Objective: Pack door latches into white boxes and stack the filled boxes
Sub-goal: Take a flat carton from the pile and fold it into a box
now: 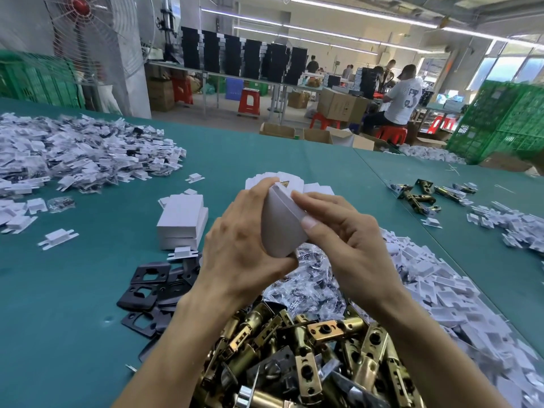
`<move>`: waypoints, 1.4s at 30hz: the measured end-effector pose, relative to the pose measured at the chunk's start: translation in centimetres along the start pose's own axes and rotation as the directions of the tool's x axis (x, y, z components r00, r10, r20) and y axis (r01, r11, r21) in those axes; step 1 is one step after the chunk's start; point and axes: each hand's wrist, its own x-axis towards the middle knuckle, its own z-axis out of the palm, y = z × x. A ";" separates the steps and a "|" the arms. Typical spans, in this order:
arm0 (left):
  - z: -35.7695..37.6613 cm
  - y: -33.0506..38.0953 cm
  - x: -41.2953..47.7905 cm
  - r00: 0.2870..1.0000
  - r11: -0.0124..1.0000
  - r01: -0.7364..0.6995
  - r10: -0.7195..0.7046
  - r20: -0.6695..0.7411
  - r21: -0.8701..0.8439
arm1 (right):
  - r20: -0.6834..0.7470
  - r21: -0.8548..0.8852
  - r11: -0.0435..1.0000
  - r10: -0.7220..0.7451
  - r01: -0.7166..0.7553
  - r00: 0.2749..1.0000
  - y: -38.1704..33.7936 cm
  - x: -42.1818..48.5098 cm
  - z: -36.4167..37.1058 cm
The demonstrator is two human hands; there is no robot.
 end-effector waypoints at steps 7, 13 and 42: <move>-0.3 0.4 0.0 1.000 0.995 0.023 -0.021 0.021 -0.095 | 0.003 0.196 0.974 -0.119 0.116 0.993 0.6 0.1 -1.4; -0.4 0.8 -0.1 0.999 0.998 -0.031 0.030 -0.026 -0.060 | -0.115 0.049 0.960 -0.268 0.275 0.957 1.7 -0.2 -0.1; -1.6 1.6 0.9 0.727 -0.242 0.622 -0.174 0.664 -0.744 | 0.043 -0.432 0.806 -0.430 0.405 0.902 2.1 -1.2 1.3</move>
